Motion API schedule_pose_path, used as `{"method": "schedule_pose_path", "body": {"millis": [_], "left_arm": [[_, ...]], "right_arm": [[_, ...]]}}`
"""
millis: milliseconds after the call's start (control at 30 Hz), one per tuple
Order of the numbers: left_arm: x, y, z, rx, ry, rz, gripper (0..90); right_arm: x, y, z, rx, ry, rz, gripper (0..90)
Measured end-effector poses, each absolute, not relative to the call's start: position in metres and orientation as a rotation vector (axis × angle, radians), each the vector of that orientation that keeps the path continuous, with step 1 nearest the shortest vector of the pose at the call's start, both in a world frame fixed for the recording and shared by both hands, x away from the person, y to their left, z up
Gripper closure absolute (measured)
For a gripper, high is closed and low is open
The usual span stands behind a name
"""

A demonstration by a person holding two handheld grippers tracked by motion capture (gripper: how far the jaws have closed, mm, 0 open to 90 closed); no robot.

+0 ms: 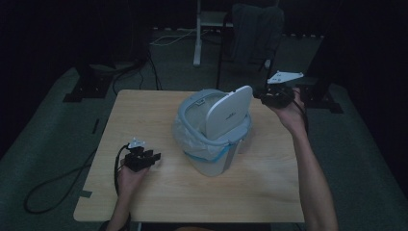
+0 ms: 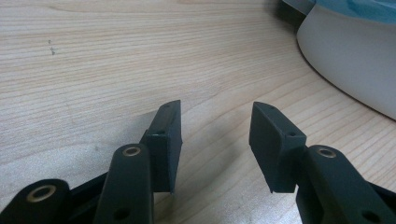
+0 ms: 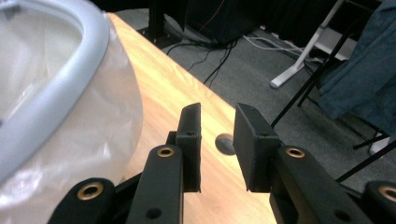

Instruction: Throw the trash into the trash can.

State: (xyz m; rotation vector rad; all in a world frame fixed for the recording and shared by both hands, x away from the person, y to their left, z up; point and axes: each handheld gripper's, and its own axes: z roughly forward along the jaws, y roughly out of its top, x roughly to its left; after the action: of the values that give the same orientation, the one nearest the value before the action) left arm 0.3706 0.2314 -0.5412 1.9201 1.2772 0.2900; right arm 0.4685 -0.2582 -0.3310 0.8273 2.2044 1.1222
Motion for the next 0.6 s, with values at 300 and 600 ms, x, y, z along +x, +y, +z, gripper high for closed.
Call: {"method": "schedule_pose_path", "body": {"millis": [300, 600], "left_arm": [[0.37, 0.231, -0.541, 1.917, 1.279, 0.292, 54.7], [0.37, 0.231, -0.541, 1.917, 1.279, 0.29, 54.7]], "right_arm": [[0.459, -0.261, -0.351, 0.841, 2.24, 1.093, 71.3], [0.452, -0.263, -0.369, 0.873, 2.274, 1.084, 71.3]]}}
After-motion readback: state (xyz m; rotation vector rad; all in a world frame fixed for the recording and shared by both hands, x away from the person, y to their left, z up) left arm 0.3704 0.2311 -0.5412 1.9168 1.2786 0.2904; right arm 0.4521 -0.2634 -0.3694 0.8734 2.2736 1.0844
